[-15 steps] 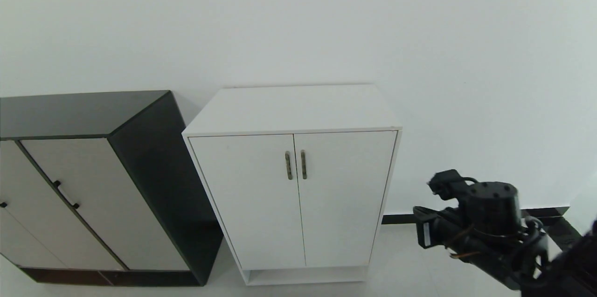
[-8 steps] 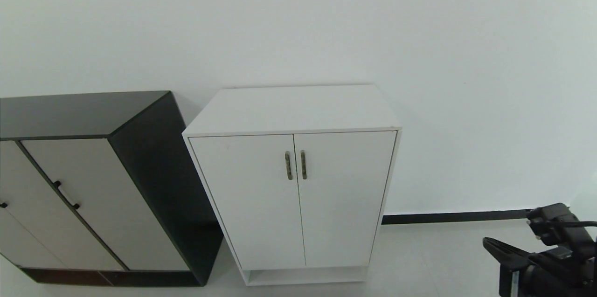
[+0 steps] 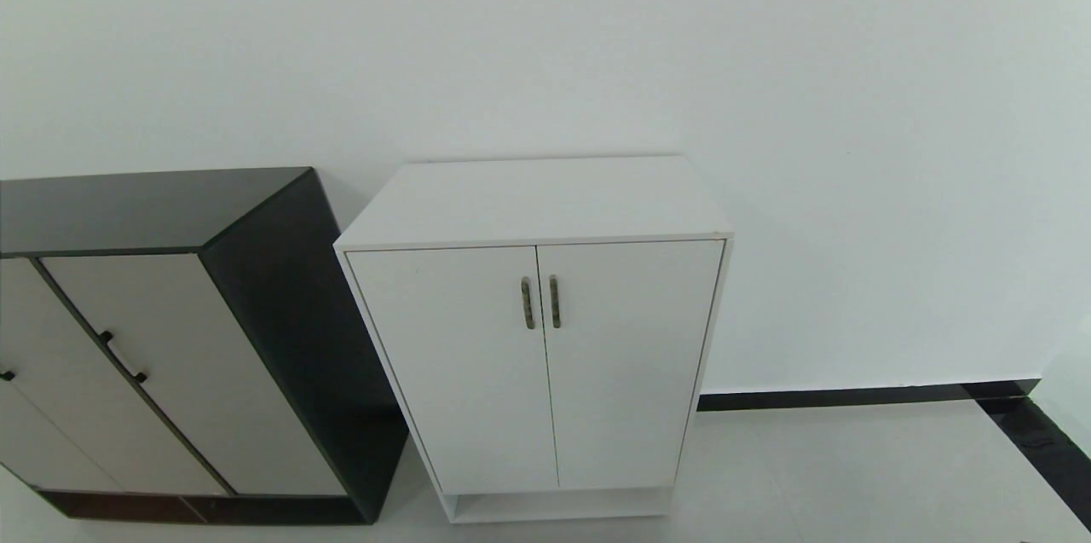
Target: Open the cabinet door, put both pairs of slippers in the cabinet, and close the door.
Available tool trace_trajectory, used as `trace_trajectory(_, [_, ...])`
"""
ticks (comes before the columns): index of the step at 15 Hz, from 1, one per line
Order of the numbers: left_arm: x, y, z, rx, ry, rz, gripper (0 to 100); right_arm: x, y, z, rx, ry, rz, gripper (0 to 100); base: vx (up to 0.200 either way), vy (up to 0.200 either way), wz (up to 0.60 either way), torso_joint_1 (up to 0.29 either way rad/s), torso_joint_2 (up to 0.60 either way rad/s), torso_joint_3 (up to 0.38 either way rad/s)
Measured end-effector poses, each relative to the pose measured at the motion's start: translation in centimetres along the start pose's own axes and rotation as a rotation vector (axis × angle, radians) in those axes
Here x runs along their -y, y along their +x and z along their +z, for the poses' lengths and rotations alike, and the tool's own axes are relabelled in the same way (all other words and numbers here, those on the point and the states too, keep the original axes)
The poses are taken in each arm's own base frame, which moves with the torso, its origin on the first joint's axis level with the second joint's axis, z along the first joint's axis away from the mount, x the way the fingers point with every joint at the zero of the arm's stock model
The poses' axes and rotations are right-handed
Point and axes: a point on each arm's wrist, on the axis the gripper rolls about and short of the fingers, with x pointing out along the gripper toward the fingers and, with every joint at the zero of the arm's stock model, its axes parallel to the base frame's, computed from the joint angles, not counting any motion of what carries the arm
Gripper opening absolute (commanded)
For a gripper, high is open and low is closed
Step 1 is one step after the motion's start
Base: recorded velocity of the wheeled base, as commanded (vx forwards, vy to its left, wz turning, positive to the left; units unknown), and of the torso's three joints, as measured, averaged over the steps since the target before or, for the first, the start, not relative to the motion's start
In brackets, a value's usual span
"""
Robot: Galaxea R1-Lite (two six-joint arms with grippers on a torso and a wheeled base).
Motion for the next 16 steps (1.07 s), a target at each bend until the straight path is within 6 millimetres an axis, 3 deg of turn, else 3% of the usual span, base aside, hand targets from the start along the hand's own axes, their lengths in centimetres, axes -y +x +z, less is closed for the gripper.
trace_trajectory(2, [0.0,0.0,0.0,0.0,0.0,0.0,0,0.5,-1.9,-1.6,0.035,0.012,0.076,0,0.0,0.0,0.0,0.0,0.0,0.0])
trace_trajectory(5, [0.0,0.0,0.0,0.0,0.0,0.001,0,0.6,-3.3,-3.1,0.083,0.017,0.193,0,0.0,0.0,0.0,0.0,0.0,0.0])
trace_trajectory(16, [0.0,0.0,0.0,0.0,0.0,0.0,0,0.7,-4.1,-4.0,0.161,-0.063,0.108,0,0.0,0.0,0.0,0.0,0.0,0.0])
